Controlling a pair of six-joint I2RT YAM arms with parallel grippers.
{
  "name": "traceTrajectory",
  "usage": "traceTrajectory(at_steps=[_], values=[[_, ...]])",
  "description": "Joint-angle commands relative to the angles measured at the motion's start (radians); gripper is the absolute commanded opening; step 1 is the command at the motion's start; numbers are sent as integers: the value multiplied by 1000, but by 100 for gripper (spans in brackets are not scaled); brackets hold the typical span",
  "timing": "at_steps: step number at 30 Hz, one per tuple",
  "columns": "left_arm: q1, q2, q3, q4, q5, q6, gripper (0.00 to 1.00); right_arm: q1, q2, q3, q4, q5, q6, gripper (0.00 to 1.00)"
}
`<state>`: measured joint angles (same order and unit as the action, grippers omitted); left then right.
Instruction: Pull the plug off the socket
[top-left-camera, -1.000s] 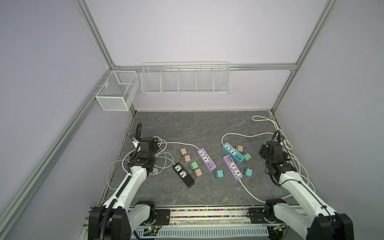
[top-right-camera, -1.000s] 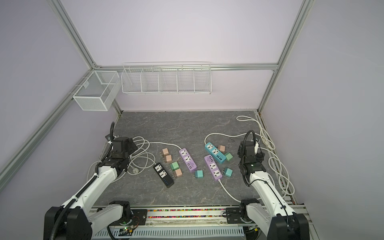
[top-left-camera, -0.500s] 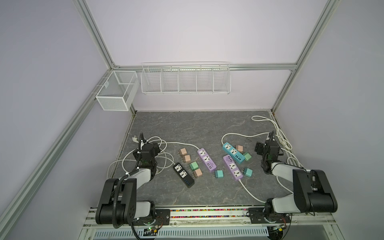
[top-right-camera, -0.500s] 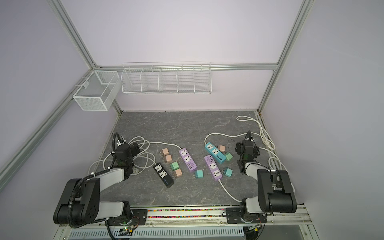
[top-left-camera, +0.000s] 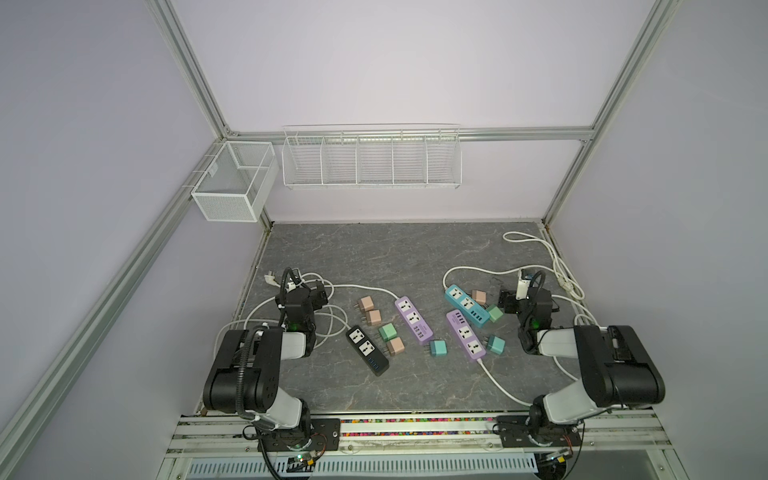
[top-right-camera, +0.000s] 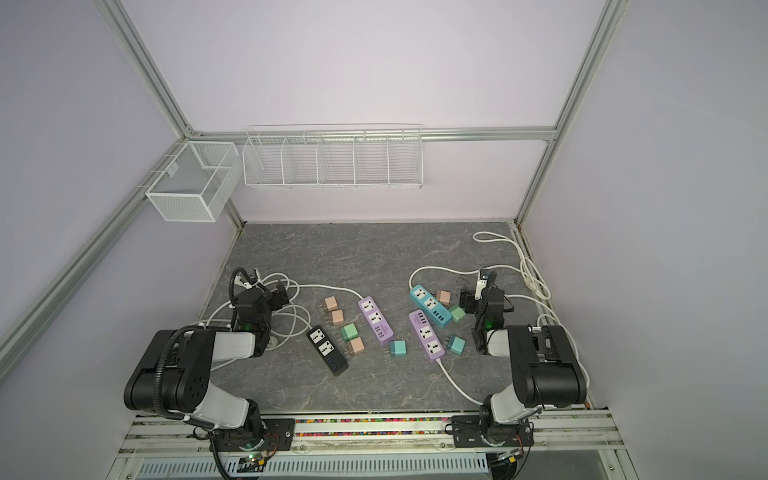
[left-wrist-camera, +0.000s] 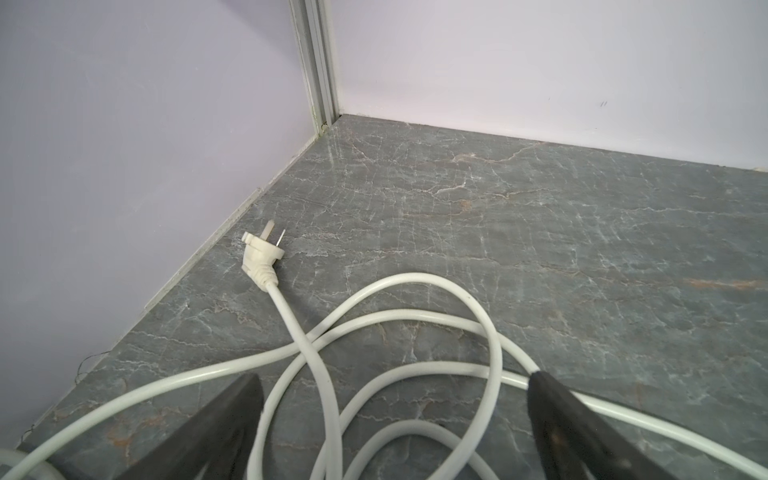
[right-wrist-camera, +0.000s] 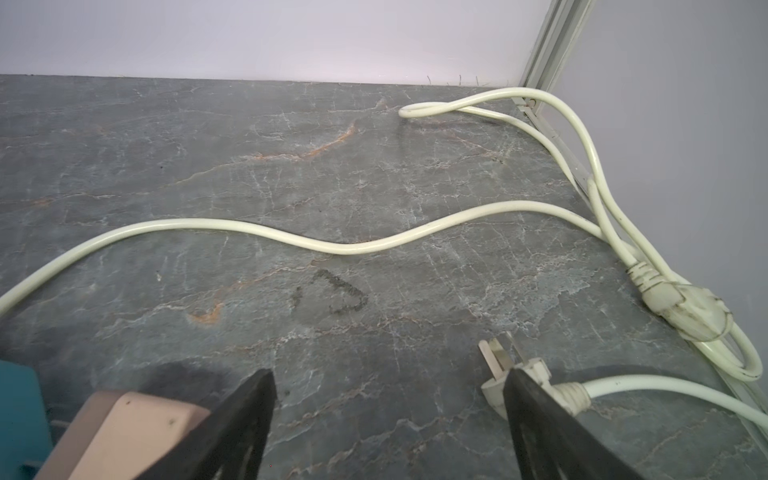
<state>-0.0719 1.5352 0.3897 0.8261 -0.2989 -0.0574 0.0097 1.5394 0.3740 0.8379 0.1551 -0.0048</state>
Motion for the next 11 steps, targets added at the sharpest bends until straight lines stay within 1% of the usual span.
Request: traceTrajectory(at_steps=[1,2,4,5,7,9,11], values=[[6,15,0,81,-7,16,99,-1,-8,8,36,-23,-23,89],[6,21,-3,104,-10,23,99,-2,-8,9,34,-23,-24,89],[6,3,12,39,-5,17,99,-1,-7,10,34,-23,-23,89],[5,4,10,42,-5,17,99,-2,-7,9,33,-23,-24,89],[5,21,-2,101,-6,26,99,-2,-5,14,27,-23,-23,89],[6,11,2,68,-3,18,99,-2,-4,14,29,-24,-23,89],[6,19,-2,95,-5,23,99,-2,-7,7,40,-24,-24,89]])
